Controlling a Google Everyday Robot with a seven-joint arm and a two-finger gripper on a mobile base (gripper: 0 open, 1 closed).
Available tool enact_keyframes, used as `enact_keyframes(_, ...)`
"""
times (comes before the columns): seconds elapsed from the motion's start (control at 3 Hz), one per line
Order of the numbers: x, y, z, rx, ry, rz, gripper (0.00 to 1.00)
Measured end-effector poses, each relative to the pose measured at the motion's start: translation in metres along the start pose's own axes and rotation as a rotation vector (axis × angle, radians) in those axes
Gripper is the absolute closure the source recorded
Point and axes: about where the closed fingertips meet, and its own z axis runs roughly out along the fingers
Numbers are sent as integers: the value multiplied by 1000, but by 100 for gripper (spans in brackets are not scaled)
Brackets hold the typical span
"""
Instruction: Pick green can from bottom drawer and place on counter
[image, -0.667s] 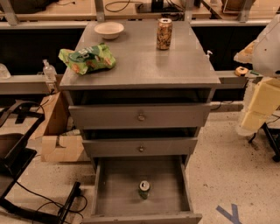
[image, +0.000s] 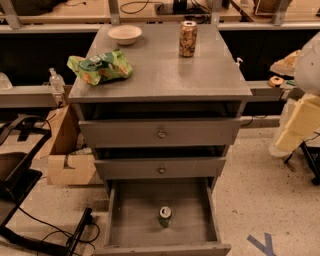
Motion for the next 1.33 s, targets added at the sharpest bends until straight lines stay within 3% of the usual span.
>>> enact_keyframes(0.33,31,17,77,-71,-172,34,0)
enact_keyframes(0.67,47,19,168,-53,-511,123,0)
enact_keyframes(1.0,56,-4,203,58,-731,163,0)
enact_keyframes(1.33,67,4,249,50,-804,160,0)
